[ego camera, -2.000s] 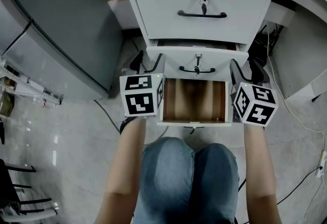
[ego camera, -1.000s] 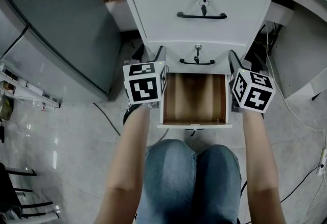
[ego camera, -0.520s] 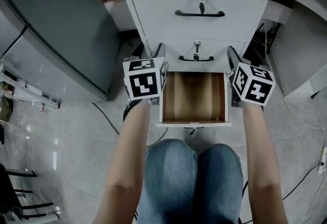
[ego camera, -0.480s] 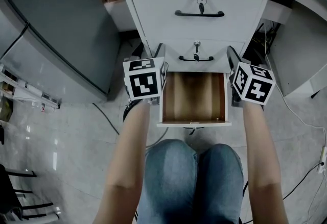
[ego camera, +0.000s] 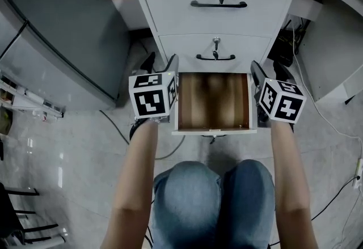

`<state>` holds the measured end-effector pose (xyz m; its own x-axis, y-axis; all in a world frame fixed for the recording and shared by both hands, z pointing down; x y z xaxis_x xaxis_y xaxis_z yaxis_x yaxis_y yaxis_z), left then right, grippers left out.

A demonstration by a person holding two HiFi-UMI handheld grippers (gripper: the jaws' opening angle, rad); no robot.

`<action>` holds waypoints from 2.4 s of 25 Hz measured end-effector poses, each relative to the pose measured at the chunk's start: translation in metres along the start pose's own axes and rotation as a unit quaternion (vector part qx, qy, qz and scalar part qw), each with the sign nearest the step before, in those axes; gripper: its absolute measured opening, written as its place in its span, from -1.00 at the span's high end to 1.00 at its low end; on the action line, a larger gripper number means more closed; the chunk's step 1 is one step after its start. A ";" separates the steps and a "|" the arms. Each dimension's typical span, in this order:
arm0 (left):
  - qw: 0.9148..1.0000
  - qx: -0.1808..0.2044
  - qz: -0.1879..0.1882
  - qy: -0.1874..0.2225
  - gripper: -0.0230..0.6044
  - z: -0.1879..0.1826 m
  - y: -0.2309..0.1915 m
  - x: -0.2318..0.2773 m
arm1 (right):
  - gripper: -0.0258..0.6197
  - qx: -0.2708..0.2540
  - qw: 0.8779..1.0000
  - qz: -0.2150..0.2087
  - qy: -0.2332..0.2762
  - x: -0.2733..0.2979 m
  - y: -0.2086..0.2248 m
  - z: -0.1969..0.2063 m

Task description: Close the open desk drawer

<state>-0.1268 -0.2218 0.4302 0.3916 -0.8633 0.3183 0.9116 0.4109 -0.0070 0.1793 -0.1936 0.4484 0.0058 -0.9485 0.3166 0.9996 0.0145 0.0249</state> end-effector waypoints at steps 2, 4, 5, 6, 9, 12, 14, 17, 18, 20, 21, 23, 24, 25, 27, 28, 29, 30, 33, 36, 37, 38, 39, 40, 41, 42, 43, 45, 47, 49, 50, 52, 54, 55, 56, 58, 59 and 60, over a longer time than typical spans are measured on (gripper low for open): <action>1.000 0.001 0.010 -0.011 0.12 0.014 0.001 -0.003 | 0.01 -0.003 1.000 -0.014 -0.012 -0.005 -0.003 0.016; 0.999 0.000 0.022 -0.024 0.12 0.030 0.004 -0.008 | 0.01 -0.005 0.999 -0.029 -0.026 -0.012 -0.007 0.032; 0.999 -0.001 0.029 -0.032 0.12 0.038 0.006 -0.010 | 0.01 -0.007 0.999 -0.039 -0.034 -0.015 -0.010 0.040; 0.999 -0.002 0.036 -0.039 0.12 0.045 0.008 -0.013 | 0.01 -0.010 0.998 -0.048 -0.042 -0.018 -0.012 0.048; 0.997 -0.004 0.055 -0.059 0.12 0.064 0.017 -0.021 | 0.01 -0.025 0.994 -0.078 -0.069 -0.028 -0.019 0.071; 0.994 -0.017 0.076 -0.073 0.12 0.082 0.024 -0.029 | 0.01 -0.043 0.987 -0.116 -0.098 -0.038 -0.024 0.091; 0.991 -0.029 0.092 -0.090 0.12 0.096 0.029 -0.032 | 0.01 -0.058 0.981 -0.142 -0.118 -0.042 -0.026 0.103; 0.982 -0.031 0.120 -0.139 0.12 0.126 0.036 -0.037 | 0.01 -0.078 0.971 -0.171 -0.149 -0.051 -0.027 0.123; 0.979 -0.030 0.129 -0.157 0.12 0.135 0.039 -0.041 | 0.01 -0.080 0.967 -0.179 -0.160 -0.054 -0.027 0.128; 0.971 -0.031 0.144 -0.186 0.12 0.150 0.043 -0.049 | 0.01 -0.080 0.961 -0.194 -0.182 -0.058 -0.025 0.136; 0.968 -0.033 0.150 -0.198 0.12 0.155 0.046 -0.053 | 0.01 -0.081 0.957 -0.201 -0.193 -0.060 -0.024 0.140; 0.962 -0.035 0.162 -0.219 0.12 0.163 0.050 -0.060 | 0.00 -0.083 0.949 -0.212 -0.217 -0.063 -0.021 0.147; 0.958 -0.036 0.168 -0.229 0.12 0.167 0.052 -0.064 | -0.02 -0.083 0.945 -0.217 -0.230 -0.065 -0.020 0.151; 0.955 -0.036 0.174 -0.238 0.12 0.170 0.054 -0.068 | -0.05 -0.082 0.941 -0.222 -0.242 -0.067 -0.018 0.155; 0.949 -0.038 0.183 -0.253 0.12 0.178 0.057 -0.074 | -0.06 -0.077 0.935 -0.229 -0.261 -0.071 -0.015 0.161; 0.947 -0.039 0.186 -0.261 0.12 0.182 0.059 -0.076 | -0.06 -0.075 0.932 -0.231 -0.270 -0.072 -0.013 0.165; 0.944 -0.039 0.188 -0.269 0.12 0.186 0.060 -0.077 | -0.06 -0.074 0.928 -0.233 -0.280 -0.073 -0.012 0.168; 0.941 -0.038 0.188 -0.277 0.12 0.191 0.061 -0.078 | -0.06 -0.075 0.925 -0.236 -0.290 -0.074 -0.011 0.172; 0.934 -0.038 0.191 -0.301 0.12 0.203 0.062 -0.080 | -0.06 -0.086 0.911 -0.241 -0.324 -0.077 -0.012 0.188; 0.926 -0.040 0.191 -0.324 0.13 0.214 0.063 -0.079 | 0.00 -0.096 0.905 -0.225 -0.349 -0.075 -0.012 0.200; 0.924 -0.040 0.188 -0.332 0.13 0.218 0.063 -0.080 | 0.07 -0.095 0.906 -0.215 -0.353 -0.074 -0.011 0.203; 0.923 -0.039 0.184 -0.337 0.18 0.222 0.062 -0.080 | 0.15 -0.094 0.908 -0.205 -0.354 -0.073 -0.010 0.204; 0.923 -0.037 0.178 -0.339 0.27 0.224 0.062 -0.080 | 0.20 -0.091 0.909 -0.197 -0.355 -0.072 -0.009 0.205; 0.925 -0.035 0.172 -0.338 0.43 0.225 0.061 -0.079 | 0.21 -0.086 0.911 -0.194 -0.354 -0.072 -0.009 0.206; 0.927 -0.034 0.169 -0.334 0.45 0.224 0.061 -0.079 | 0.21 -0.083 0.911 -0.193 -0.354 -0.073 -0.009 0.206; 0.928 -0.033 0.167 -0.331 0.45 0.222 0.060 -0.079 | 0.21 -0.081 0.912 -0.193 -0.354 -0.073 -0.009 0.206; 0.929 -0.034 0.167 -0.328 0.45 0.222 0.060 -0.078 | 0.22 -0.081 0.912 -0.193 -0.354 -0.073 -0.009 0.206; 0.929 -0.034 0.165 -0.329 0.46 0.222 0.060 -0.078 | 0.22 -0.080 0.911 -0.193 -0.355 -0.072 -0.009 0.207; 0.927 -0.031 0.165 -0.335 0.47 0.222 0.061 -0.079 | 0.23 -0.075 0.910 -0.196 -0.357 -0.072 -0.009 0.210; 0.924 -0.030 0.165 -0.342 0.47 0.223 0.061 -0.079 | 0.23 -0.076 0.910 -0.192 -0.361 -0.072 -0.009 0.209; 0.924 -0.029 0.165 -0.345 0.48 0.223 0.061 -0.079 | 0.23 -0.076 0.909 -0.192 -0.363 -0.072 -0.010 0.210; 0.924 -0.027 0.162 -0.346 0.48 0.220 0.061 -0.078 | 0.23 -0.081 0.907 -0.189 -0.368 -0.071 -0.009 0.210; 0.926 -0.030 0.159 -0.341 0.48 0.216 0.060 -0.078 | 0.23 -0.080 0.910 -0.184 -0.364 -0.072 -0.010 0.202; 0.928 -0.034 0.157 -0.336 0.48 0.213 0.060 -0.077 | 0.23 -0.075 0.912 -0.184 -0.360 -0.072 -0.010 0.199; 0.930 -0.039 0.157 -0.331 0.48 0.209 0.059 -0.077 | 0.23 -0.069 0.914 -0.184 -0.356 -0.071 -0.009 0.195; 0.932 -0.046 0.157 -0.323 0.48 0.203 0.058 -0.075 | 0.23 -0.059 0.916 -0.183 -0.351 -0.069 -0.008 0.190; 0.933 -0.046 0.156 -0.322 0.48 0.200 0.057 -0.074 | 0.23 -0.056 0.917 -0.182 -0.350 -0.069 -0.008 0.188; 0.933 -0.045 0.155 -0.322 0.48 0.199 0.057 -0.074 | 0.23 -0.053 0.918 -0.181 -0.349 -0.068 -0.008 0.186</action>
<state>-0.1285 -0.0767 0.5946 0.5084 -0.3393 0.7915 0.7851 0.5603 -0.2641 0.1661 -0.0701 0.6030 -0.3095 -0.4498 0.8378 0.9296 -0.3283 0.1672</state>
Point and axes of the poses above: the fingertips, and each gripper's own axes: x forward along the fingers, y to its right, z out of its underside, the point moved 5 cm from there along -x, backward along the fingers, and after that the axes turned 8 degrees about z, right-handed, at the moved point
